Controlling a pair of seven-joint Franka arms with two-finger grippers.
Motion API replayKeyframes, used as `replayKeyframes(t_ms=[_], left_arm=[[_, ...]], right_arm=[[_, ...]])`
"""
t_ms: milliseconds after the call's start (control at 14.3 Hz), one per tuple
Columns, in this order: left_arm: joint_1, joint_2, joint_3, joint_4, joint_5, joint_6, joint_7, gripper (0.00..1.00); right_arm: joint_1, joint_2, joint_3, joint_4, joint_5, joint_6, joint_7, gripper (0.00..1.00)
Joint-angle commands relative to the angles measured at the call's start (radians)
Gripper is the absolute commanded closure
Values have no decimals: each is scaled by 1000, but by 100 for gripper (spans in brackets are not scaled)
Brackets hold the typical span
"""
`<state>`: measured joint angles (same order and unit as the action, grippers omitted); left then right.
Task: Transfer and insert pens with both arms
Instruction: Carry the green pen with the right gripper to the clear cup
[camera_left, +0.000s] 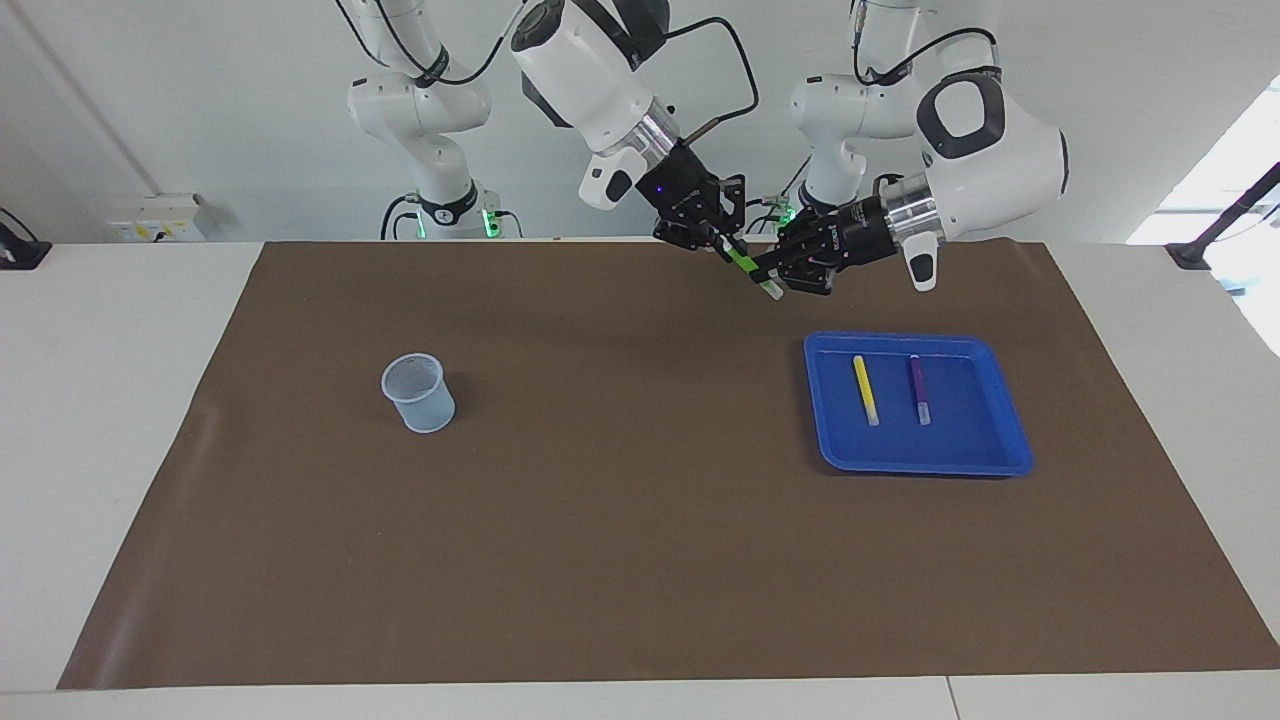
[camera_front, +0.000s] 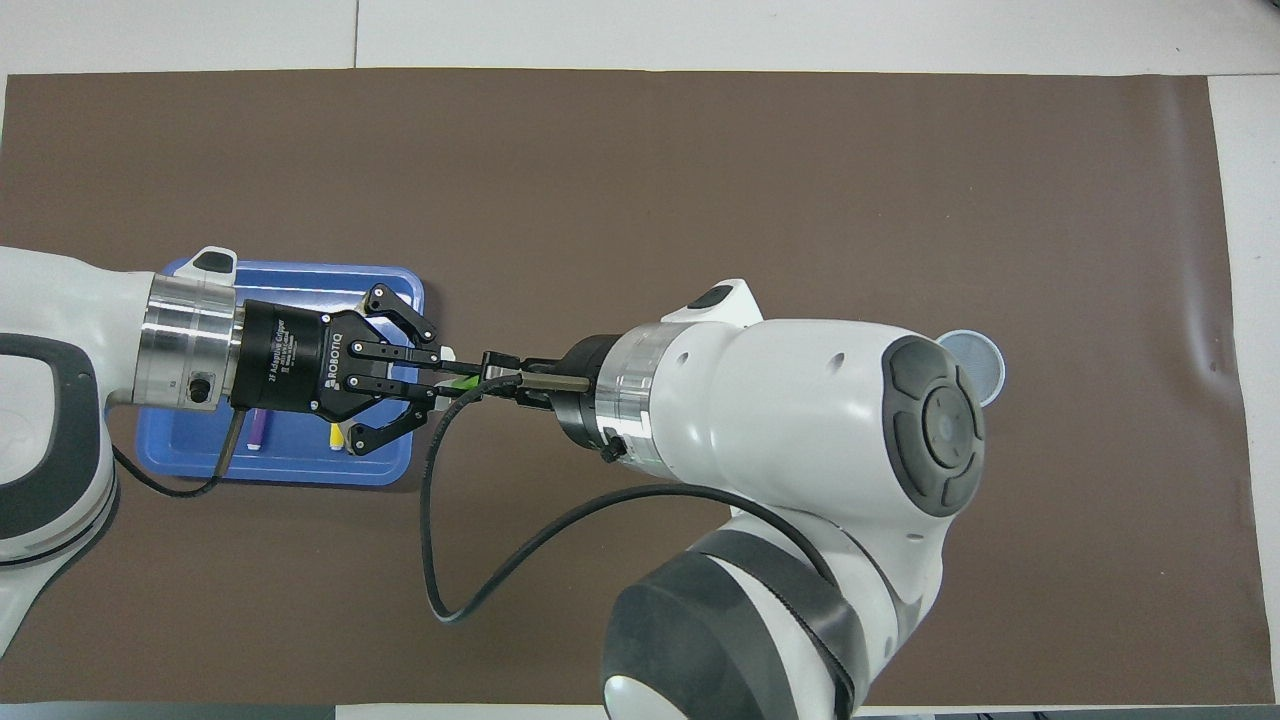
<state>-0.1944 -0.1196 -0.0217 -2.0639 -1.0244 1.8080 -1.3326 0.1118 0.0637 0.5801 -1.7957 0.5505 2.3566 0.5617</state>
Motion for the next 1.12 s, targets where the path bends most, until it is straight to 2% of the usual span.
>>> replayKeyframes(t_ms=[0,70,140,490,630,910,1050], left_arm=[[-10,-32,9,-38,-19,19,18,100],[-10,-32,9,-38,-19,17,19,100],[-16,-35,11,-33,-17,24,21,1],[-14,-54,11,-35,-5,45,23,0],[0,-54,12,-33,59,44,30,0],[39,-52,19,-32,280,30,361,0],[88,-52,20,-30,392,4,552,0]], right_arm=[[-12,11,10,13,-20,6,1,100],[-12,11,10,13,-21,4,0,100],[-12,10,10,13,-35,1,1,100],[-15,4,0,-1,-119,-28,3,100],[-20,-2,-23,-11,-183,-65,1,100],[-20,-54,-114,-62,-335,-154,-12,100],[-21,-99,-176,-86,-366,-238,-99,100]])
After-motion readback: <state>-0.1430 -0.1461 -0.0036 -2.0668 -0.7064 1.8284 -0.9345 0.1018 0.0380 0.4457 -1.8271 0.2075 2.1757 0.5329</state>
